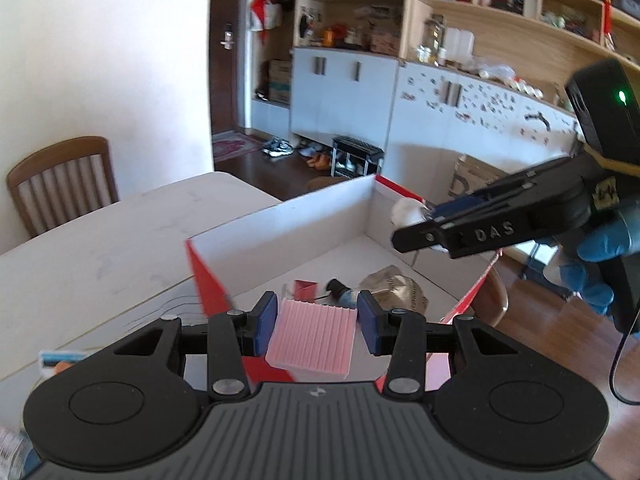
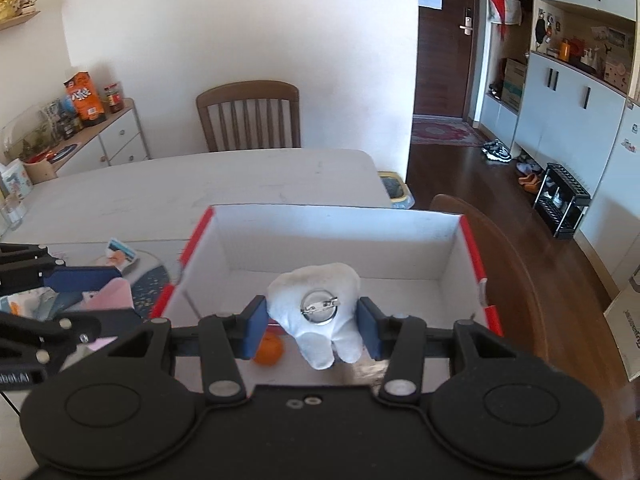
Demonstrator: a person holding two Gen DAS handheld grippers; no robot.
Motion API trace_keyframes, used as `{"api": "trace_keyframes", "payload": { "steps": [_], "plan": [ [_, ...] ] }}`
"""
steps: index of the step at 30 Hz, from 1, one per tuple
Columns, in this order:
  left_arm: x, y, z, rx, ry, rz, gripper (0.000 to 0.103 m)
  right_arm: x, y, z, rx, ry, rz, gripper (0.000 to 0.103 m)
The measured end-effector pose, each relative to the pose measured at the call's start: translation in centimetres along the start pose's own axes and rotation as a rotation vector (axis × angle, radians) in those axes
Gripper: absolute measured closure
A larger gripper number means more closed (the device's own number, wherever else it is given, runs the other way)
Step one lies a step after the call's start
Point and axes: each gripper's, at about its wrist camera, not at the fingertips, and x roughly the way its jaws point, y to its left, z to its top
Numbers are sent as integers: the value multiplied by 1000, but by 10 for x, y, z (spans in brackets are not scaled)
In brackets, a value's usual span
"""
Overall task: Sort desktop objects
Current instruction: 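Carry the pink pad and the tooth plush with both grippers into the red box, then lower the pink pad with the left gripper and open it while the right gripper releases the plush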
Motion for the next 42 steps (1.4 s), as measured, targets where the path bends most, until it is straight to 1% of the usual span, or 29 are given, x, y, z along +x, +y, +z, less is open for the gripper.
{"api": "trace_keyframes", "payload": {
  "steps": [5, 10, 13, 16, 21, 24, 28, 33, 36, 42],
  "plan": [
    [28, -13, 10, 52, 51, -35, 61, 11, -15, 5, 6, 18, -9, 55],
    [55, -22, 13, 79, 116, -53, 61, 30, -23, 11, -15, 60, -12, 55],
    [69, -24, 15, 80, 166, -66, 61, 42, -26, 16, -27, 80, -12, 55],
    [84, -25, 16, 95, 206, -65, 61, 56, -31, 20, -27, 104, -13, 55],
    [105, -21, 18, 66, 292, -74, 61, 83, -38, 23, -10, 163, -23, 55],
    [114, -21, 18, 68, 335, -83, 61, 101, -43, 26, 4, 206, -32, 55],
    [125, -24, 16, 86, 379, -76, 61, 122, -48, 29, 30, 256, -38, 55],
    [136, -20, 14, 69, 436, -89, 61, 140, -46, 30, 37, 307, -43, 55],
    [139, -18, 11, 58, 457, -88, 61, 149, -47, 28, 36, 342, -47, 55],
    [139, -23, 12, 90, 477, -90, 61, 163, -46, 20, 55, 394, -37, 55]
  ]
}}
